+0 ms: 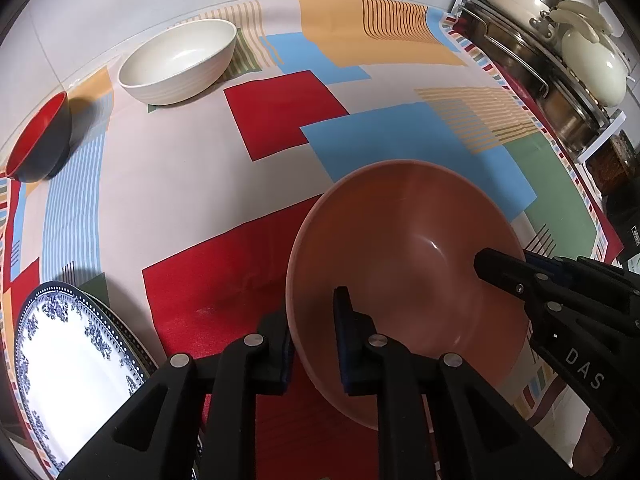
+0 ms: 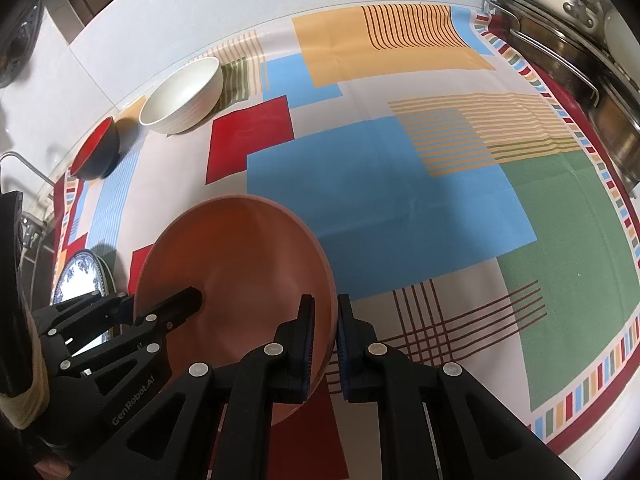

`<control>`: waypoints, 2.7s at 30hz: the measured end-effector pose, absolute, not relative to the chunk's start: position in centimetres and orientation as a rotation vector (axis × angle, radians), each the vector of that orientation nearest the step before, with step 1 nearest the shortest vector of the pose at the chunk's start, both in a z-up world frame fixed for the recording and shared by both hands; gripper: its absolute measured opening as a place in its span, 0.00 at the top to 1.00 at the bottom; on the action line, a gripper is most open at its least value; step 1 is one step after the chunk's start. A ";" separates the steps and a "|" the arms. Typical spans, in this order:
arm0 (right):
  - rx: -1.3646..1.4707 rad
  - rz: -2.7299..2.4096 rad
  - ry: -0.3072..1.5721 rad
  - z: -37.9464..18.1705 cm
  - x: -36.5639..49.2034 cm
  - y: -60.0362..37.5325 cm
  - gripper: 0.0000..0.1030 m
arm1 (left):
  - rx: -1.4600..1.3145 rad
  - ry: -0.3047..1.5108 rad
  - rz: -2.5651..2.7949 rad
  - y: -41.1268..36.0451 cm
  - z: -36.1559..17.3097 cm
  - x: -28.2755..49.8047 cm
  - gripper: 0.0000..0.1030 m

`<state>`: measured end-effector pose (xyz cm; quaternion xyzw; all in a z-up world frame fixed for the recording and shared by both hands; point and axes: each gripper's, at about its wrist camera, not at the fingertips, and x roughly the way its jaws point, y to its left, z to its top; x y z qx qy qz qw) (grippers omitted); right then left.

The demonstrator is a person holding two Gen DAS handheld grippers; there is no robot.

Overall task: Organize plates and bowls
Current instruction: 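Carry the pink bowl with both tools and lower it onto the plate stack, then open both tools and lift them away from the pink bowl, then move both tools to the rim of the white bowl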

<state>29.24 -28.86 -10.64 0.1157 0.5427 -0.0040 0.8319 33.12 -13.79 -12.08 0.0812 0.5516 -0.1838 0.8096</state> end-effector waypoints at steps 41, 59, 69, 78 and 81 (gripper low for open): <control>0.118 0.068 0.971 -4.8 34.9 -24.1 0.57 | 0.168 0.871 -0.143 -5.3 -2.7 38.0 0.27; 0.054 0.154 0.937 -3.0 44.4 -20.8 0.57 | 0.181 0.858 -0.125 -2.7 -1.8 47.0 0.27; 0.093 0.178 0.963 -4.8 50.4 -20.7 0.57 | 0.176 0.889 -0.142 -2.5 -4.2 52.6 0.28; 0.094 0.180 1.048 -7.9 54.0 -20.3 0.58 | 0.174 0.997 -0.157 -2.5 -7.9 56.2 0.37; 0.085 0.181 1.065 -8.7 54.9 -20.2 0.58 | 0.185 1.021 -0.160 -2.7 -8.8 57.0 0.41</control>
